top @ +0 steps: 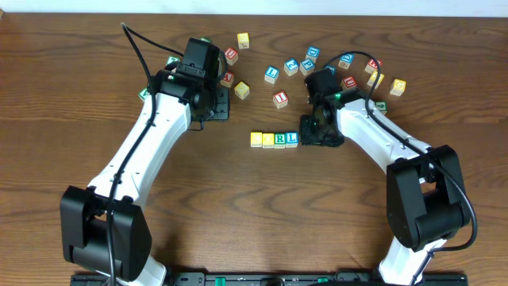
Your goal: Spell out CORL
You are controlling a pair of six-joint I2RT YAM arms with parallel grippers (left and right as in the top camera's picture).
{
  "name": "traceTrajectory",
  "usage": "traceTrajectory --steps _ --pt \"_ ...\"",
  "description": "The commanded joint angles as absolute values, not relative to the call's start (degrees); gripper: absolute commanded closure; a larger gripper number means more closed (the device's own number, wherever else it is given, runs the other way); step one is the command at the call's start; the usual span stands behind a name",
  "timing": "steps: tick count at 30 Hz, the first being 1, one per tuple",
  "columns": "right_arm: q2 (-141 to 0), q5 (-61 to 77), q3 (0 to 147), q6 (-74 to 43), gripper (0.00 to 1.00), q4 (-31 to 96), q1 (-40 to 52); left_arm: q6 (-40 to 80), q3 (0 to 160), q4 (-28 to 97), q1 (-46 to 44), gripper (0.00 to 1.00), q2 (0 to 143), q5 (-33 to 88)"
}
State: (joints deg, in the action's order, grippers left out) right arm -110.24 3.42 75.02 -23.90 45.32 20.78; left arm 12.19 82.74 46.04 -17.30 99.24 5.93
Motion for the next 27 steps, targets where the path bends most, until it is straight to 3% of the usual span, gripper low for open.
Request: traceTrajectory --steps 1,27 --pt "-110.7 3.8 74.4 -24.8 0.57 44.9 21.1 12.8 81.8 46.0 -17.1 0.69 100.0 6.3" --pt "-110.7 6.9 72.4 -23.1 0.51 41.3 21.1 12.8 81.8 45.4 -17.1 0.69 100.0 6.3"
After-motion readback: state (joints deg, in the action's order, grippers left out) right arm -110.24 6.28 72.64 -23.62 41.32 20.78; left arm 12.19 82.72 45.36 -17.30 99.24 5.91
